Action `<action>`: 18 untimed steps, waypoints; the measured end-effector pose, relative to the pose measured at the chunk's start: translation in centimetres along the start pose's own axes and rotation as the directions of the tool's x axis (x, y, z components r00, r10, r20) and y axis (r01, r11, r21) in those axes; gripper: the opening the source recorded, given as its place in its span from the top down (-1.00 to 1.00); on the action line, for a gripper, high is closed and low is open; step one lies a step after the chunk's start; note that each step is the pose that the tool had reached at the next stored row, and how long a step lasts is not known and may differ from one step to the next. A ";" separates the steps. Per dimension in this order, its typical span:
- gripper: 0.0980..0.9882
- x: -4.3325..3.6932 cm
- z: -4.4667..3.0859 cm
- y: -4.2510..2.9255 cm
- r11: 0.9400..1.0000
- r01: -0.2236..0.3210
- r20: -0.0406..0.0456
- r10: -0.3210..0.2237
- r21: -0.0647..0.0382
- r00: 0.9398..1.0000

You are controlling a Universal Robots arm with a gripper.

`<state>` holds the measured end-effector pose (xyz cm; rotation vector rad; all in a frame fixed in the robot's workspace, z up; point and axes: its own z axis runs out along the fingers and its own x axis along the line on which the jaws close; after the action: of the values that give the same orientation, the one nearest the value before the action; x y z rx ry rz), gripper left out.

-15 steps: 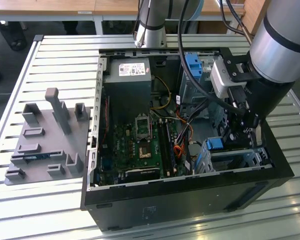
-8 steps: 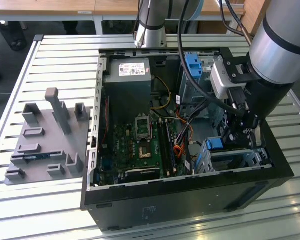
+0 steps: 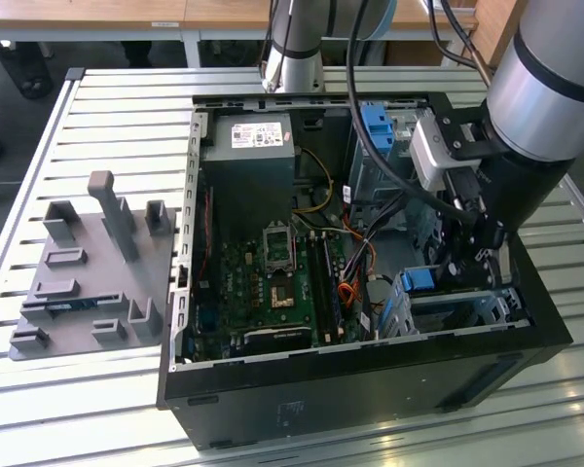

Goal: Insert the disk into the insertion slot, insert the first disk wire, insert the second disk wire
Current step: 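Insert the second disk wire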

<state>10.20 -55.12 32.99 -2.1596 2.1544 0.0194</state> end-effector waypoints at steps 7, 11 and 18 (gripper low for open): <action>0.72 -0.07 -0.94 -0.05 1.000 0.000 0.000 0.000 0.000 1.000; 0.98 -0.08 -1.16 -0.07 1.000 0.000 0.000 0.000 0.000 1.000; 0.98 -0.10 -1.44 -0.08 1.000 0.000 -0.001 0.000 0.000 1.000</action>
<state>10.20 -55.12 34.44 -2.1602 2.1550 0.0191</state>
